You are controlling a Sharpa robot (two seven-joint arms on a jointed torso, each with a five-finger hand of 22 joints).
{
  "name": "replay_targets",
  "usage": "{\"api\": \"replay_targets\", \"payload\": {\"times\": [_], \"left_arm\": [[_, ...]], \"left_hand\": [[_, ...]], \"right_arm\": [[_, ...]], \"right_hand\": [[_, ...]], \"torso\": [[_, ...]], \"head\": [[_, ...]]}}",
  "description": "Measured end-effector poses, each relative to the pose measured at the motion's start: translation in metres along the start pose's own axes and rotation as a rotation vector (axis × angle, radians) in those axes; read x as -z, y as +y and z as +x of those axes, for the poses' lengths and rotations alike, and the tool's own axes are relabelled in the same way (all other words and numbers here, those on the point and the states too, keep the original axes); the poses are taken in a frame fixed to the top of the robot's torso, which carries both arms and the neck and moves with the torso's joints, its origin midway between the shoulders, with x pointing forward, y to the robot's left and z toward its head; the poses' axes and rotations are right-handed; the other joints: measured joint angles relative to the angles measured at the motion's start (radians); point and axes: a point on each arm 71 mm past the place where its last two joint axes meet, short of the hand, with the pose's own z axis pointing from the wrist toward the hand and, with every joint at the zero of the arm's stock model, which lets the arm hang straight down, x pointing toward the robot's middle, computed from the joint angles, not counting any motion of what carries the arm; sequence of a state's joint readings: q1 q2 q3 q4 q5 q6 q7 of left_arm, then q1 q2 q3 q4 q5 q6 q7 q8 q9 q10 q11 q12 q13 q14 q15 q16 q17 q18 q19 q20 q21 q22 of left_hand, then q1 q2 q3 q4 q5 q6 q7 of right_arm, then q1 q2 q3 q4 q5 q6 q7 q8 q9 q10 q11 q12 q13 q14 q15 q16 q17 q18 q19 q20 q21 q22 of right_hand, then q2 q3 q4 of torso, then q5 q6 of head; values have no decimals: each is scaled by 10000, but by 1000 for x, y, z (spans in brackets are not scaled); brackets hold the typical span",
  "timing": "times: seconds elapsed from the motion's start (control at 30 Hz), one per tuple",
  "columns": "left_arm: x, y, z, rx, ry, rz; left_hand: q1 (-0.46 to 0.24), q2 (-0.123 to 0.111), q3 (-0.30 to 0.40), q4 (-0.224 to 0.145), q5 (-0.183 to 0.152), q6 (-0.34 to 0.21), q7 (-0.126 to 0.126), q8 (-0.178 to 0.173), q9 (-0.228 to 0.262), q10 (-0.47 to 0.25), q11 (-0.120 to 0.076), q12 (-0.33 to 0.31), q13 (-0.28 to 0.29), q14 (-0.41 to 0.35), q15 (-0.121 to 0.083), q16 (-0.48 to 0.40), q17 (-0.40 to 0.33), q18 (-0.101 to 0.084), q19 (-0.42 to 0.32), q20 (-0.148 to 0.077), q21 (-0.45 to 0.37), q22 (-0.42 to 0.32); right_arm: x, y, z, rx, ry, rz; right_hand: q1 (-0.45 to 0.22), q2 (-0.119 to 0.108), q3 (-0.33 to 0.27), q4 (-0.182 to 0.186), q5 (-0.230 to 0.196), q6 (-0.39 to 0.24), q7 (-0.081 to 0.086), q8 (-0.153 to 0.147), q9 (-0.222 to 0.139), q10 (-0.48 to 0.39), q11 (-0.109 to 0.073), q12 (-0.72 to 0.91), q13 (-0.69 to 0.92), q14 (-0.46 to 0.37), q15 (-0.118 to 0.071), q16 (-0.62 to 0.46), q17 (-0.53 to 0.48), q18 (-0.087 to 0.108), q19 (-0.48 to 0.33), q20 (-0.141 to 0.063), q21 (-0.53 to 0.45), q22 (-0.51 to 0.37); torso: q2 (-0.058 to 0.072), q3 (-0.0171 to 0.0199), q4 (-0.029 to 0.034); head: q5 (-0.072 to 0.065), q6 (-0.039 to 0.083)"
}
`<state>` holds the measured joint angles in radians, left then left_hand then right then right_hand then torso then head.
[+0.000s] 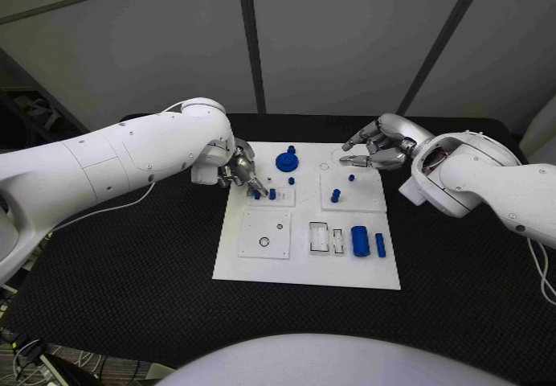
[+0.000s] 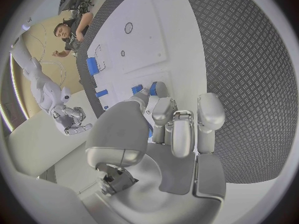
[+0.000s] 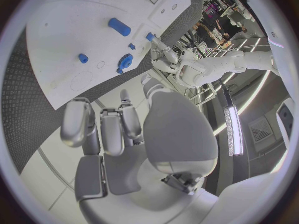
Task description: Assemble the parts on the task board
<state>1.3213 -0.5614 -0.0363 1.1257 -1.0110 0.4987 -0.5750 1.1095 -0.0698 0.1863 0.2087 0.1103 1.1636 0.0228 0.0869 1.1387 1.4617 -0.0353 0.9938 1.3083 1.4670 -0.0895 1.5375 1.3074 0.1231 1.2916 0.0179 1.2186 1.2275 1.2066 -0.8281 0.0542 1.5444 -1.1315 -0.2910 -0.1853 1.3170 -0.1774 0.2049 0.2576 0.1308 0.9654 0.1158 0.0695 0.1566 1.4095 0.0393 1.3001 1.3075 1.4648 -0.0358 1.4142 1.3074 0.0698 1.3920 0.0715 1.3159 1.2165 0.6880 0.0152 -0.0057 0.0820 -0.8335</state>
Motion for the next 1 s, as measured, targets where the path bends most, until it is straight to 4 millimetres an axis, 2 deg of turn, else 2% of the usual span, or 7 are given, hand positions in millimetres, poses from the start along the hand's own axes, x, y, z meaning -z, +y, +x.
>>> {"api": "replay_targets", "payload": {"times": [0.07,0.23,0.37,0.57,0.77,0.9,1.0], "left_arm": [[0,0,0,13,-8,2],[0,1,0,31,-18,-1],[0,2,0,66,-52,-13],[4,8,-4,320,-283,-1],[13,12,-17,840,-963,173],[17,16,-24,1264,-1425,306],[19,18,-27,1718,-1721,527]], "left_hand": [[16,-15,-58,83,-32,0,0,0,15,0,0,0,0,0,0,0,0,-1,0,0,0,0],[119,-118,-349,374,-563,0,0,0,66,0,0,0,0,0,0,0,0,0,0,0,0,9],[106,-237,-526,577,-567,0,-1,-1,89,0,1,0,0,0,1,0,0,-1,0,1,0,9],[105,-237,-618,735,-567,-9,6,-56,97,0,1,-27,0,0,1,0,0,-2,0,1,0,0],[173,-169,-677,812,-567,-312,130,-198,-39,0,1,-314,0,0,1,-156,0,-2,-3,4,-194,-151],[271,-111,-783,804,-567,-661,215,-246,-307,54,55,-821,0,0,1,-368,0,2,-207,121,-474,-365],[307,-147,-953,832,-566,-956,333,-250,-576,-294,200,-2243,-40,3,118,-859,0,2,-763,173,-1208,-1000]], "right_arm": [[0,0,0,0,0,0],[0,0,0,0,0,-1],[0,0,0,0,-1,0],[0,0,0,1,-2,1],[0,0,0,2,-6,6],[0,-1,0,3,-10,12],[0,-1,0,4,-13,17]], "right_hand": [[0,0,0,0,0,0,0,0,0,0,0,0,0,0,0,0,0,0,0,0,0,0],[0,0,0,0,0,0,0,0,-1,0,0,0,0,0,0,0,0,0,0,0,0,0],[0,0,0,0,0,0,0,0,-1,0,0,0,0,0,0,0,0,0,0,0,0,0],[0,0,0,0,0,0,0,0,-1,0,0,0,0,0,0,0,0,0,0,0,0,0],[0,0,0,0,0,0,0,0,-2,0,0,0,0,0,1,0,0,0,0,0,0,0],[0,0,0,0,0,0,0,0,-3,0,0,0,0,1,1,0,0,0,0,0,0,0],[0,0,0,0,0,0,0,0,-3,0,0,0,0,0,1,0,-1,1,0,0,0,0]], "torso": [[0,0,0],[-7,1,0],[-9,1,3],[-12,2,7],[-12,4,12],[-12,3,12],[-12,4,12]], "head": [[0,-1],[0,10],[0,22],[5,60],[12,105],[12,126],[3,144]]}}
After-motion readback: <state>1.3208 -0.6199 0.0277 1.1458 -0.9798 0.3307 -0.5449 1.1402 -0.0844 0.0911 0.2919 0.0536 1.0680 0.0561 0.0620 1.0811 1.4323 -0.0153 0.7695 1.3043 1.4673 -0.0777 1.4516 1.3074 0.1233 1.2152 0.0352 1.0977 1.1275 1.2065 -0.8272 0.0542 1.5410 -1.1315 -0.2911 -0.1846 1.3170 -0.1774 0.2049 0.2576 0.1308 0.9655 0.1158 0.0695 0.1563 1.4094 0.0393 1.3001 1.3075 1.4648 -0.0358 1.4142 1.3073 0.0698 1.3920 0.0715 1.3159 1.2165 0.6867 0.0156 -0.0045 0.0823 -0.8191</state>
